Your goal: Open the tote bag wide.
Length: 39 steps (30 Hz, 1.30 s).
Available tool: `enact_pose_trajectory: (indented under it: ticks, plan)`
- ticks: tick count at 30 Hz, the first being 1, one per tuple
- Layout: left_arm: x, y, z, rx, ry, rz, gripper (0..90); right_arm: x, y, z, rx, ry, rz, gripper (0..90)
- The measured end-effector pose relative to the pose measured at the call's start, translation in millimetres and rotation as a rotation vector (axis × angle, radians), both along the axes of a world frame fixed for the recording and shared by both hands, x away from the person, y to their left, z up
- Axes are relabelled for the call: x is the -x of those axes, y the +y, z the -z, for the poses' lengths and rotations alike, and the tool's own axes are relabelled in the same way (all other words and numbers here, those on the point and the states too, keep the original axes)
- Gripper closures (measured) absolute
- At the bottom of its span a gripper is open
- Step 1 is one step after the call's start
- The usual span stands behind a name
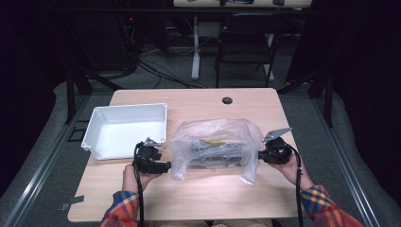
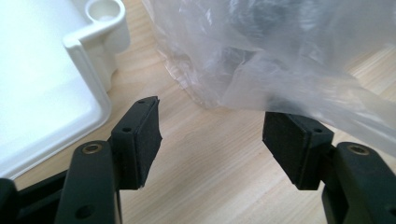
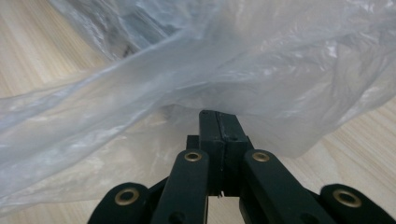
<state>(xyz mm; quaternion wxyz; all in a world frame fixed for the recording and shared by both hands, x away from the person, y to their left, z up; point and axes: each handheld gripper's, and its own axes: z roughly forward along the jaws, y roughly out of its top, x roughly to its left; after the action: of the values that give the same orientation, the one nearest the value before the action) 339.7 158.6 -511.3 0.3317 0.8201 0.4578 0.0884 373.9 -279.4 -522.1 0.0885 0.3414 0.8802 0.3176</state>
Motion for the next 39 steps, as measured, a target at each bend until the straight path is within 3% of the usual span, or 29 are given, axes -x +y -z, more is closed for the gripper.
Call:
enact_pose_trajectory:
  ticks: [5,13,15,20,27,30,33,36,39]
  plan:
    - [6.6,-2.1,-11.2,0.013,-0.054,0.026,30.5,-3.7,-1.6,7.3,0.037,0.019,0.025,90.0]
    - [14.7,-24.1,-13.1,-0.033,-0.140,0.101,22.9,-13.1,-8.5,17.8,0.092,0.030,0.084,90.0]
    - [15.9,-28.4,-11.2,-0.023,-0.177,0.099,26.8,-12.2,-12.9,14.1,0.086,0.027,0.094,90.0]
    - [13.7,-30.6,-6.9,-0.008,-0.209,0.096,47.9,-8.4,-33.4,-14.9,0.006,-0.010,0.138,68.7]
    - [6.2,-33.0,2.6,-0.009,-0.183,0.118,72.1,-6.0,-48.1,-49.2,-0.077,-0.073,0.181,47.8]
    - [3.7,-36.5,6.3,-0.018,-0.178,0.125,78.2,-3.4,-42.2,-62.6,-0.140,-0.096,0.155,40.5]
    - [0.6,-39.2,10.3,-0.028,-0.156,0.125,82.3,-1.7,-23.6,-68.1,-0.153,-0.108,0.092,36.6]
    - [-2.9,-40.0,15.1,-0.049,-0.135,0.125,85.5,-6.0,-4.0,-59.9,-0.121,-0.082,0.066,40.3]
    - [-6.4,-38.8,20.4,-0.065,-0.111,0.115,88.4,-14.3,9.1,-38.3,-0.054,-0.036,0.071,61.2]
